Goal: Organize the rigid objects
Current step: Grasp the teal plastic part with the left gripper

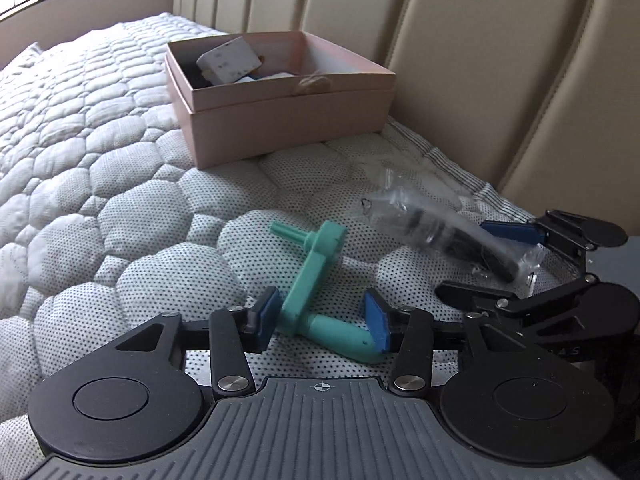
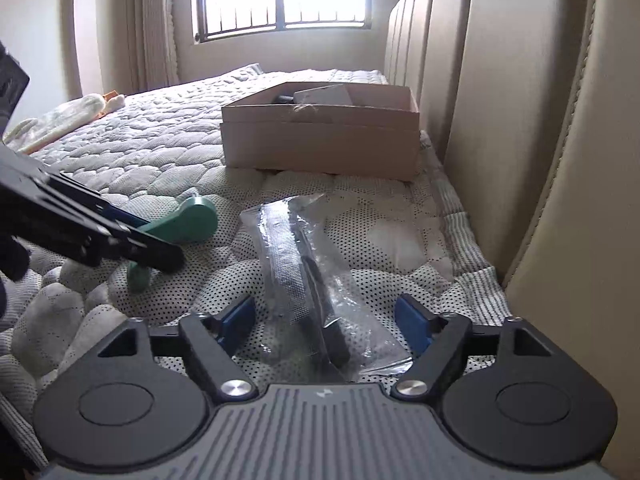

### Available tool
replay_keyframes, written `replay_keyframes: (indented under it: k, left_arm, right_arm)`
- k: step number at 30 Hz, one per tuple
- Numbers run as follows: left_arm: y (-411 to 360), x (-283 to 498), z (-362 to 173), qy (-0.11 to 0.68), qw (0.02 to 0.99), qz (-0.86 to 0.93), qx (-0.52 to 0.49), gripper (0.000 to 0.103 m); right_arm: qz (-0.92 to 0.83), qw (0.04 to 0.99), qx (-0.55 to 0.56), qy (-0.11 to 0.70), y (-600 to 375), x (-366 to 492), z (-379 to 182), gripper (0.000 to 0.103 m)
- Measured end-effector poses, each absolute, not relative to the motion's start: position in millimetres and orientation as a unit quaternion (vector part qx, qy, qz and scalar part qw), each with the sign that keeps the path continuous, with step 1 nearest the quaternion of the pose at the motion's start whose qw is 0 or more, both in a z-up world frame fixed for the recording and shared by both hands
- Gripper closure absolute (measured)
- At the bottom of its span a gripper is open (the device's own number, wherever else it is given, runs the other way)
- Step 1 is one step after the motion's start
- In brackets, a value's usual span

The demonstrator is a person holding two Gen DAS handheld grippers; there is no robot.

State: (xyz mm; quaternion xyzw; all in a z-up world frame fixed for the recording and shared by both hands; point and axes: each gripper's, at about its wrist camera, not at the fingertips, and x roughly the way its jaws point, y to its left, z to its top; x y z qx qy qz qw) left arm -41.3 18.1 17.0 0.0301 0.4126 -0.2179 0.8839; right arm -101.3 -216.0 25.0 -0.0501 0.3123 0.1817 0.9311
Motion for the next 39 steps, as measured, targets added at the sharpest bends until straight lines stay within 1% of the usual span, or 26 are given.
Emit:
replay_keyframes:
  k: [4,6,8,12,19,23,25,29,32,35,39]
  left_arm:
    - [19,-38,14,0.411,0.885,-0.219,0.017,0.047]
    - [19,-36,13,0.409,0.886,-0.217,0.012,0.046]
    - [17,-37,12,0.408,0.888,-0.211,0.01,0.046]
    - [9,-41,11,0.399,0.894,-0.201,0.035,0.046]
    - [15,-48,11,0.38,0.9,-0.21,0.031,0.046]
    - [20,-49,21,0.374,0.902,-0.214,0.023,0.048]
    - [19,-45,28,0.368,0.905,-0.213,0.035,0.048]
    - [9,-23,33,0.375,0.901,-0.204,0.072,0.048]
    - [-1,-5,27,0.391,0.89,-0.213,0.095,0.048]
    - [-7,4,20,0.4,0.884,-0.216,0.107,0.048]
    - [-8,1,20,0.39,0.889,-0.217,0.103,0.048]
  right_arm:
    - [0.197,0.925,-0.04,0.324,-216,-97,25,0.012]
    - [0.209,0.919,-0.034,0.333,-216,-95,25,0.003]
    - [0.223,0.912,-0.035,0.343,-215,-94,26,0.0]
    - [0.231,0.909,-0.064,0.34,-210,-97,24,0.0]
    - [0.237,0.91,-0.051,0.337,-214,-98,24,0.0]
    - [0.234,0.911,-0.056,0.334,-213,-99,23,0.0]
    - [0.235,0.911,-0.054,0.333,-213,-98,23,0.0]
    - [0.237,0.912,-0.053,0.33,-214,-100,22,0.0]
    - [0.237,0.913,-0.053,0.329,-214,-101,22,0.0]
    - [0.235,0.913,-0.057,0.329,-214,-101,22,0.0]
    - [0.237,0.914,-0.053,0.327,-215,-101,22,0.0]
